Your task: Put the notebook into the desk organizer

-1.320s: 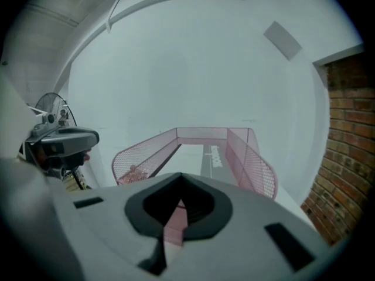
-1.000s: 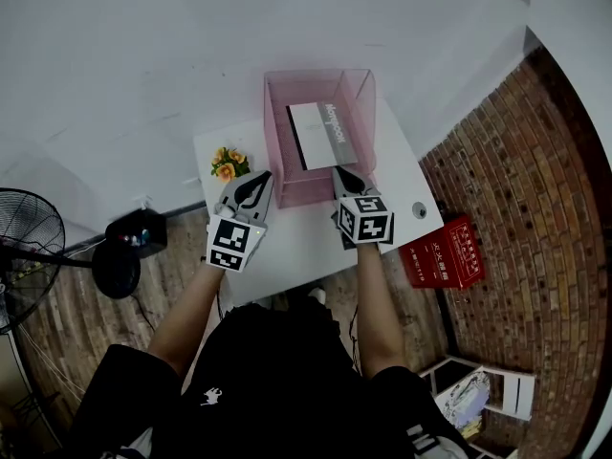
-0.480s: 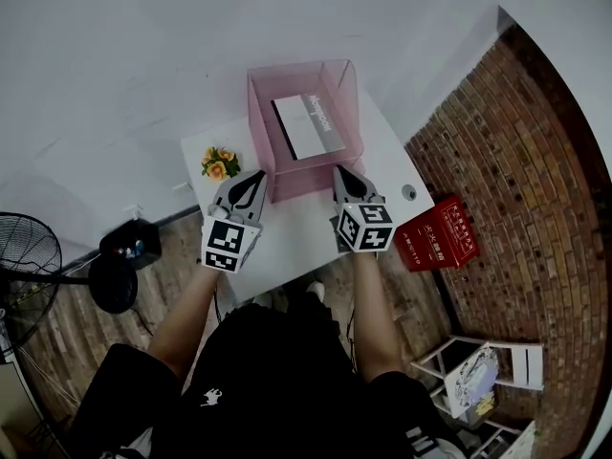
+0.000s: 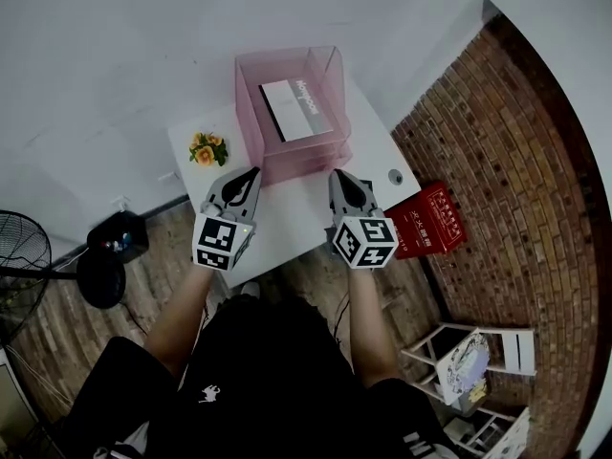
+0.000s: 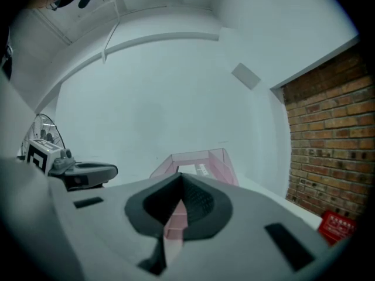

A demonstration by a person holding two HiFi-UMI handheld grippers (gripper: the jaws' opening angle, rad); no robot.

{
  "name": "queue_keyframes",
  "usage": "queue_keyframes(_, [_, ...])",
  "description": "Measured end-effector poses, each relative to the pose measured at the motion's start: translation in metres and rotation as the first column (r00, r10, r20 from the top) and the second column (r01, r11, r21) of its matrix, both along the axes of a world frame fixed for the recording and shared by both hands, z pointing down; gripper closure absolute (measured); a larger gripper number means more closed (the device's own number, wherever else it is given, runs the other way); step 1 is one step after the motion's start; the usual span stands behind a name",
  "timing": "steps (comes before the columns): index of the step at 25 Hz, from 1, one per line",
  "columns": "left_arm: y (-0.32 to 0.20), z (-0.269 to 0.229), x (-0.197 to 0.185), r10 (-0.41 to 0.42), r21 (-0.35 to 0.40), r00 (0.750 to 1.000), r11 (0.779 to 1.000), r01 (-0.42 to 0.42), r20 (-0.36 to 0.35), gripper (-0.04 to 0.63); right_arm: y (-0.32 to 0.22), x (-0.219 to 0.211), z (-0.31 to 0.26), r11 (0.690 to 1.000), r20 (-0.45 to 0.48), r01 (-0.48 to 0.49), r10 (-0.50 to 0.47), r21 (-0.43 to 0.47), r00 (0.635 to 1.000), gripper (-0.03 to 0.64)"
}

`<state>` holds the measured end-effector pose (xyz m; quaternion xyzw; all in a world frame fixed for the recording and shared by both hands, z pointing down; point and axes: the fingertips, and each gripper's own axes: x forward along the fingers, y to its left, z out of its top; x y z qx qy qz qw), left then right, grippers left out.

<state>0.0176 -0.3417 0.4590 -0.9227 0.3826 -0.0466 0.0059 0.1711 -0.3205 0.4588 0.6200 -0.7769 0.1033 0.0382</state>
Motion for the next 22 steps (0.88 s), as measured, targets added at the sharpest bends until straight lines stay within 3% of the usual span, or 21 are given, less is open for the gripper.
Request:
queue_keyframes(10, [0.059,-0.013,0.006,-0.068,-0.013,0.998,0.998,0.068,-0.014,0.593,0.065,0.01,-0.02,0.998,0.007,0.04,-0.041,0.052,0.999,0.617])
queue_keyframes(14, [0.091,-0.009,0.014,-0.097,-0.018,0.995,0.995,0.097,-0.005,0.592,0.099,0.022,-0.017,0.998,-0.019,0.034,-0.033,0.06,0.999,0.617])
queue_keyframes(22, [0.163,-0.008,0.014,-0.134,-0.015,0.991,0.991,0.134,0.021,0.592,0.17,0.038,-0.025,0.991,0.018,0.075,-0.078,0.114,0.997,0.617])
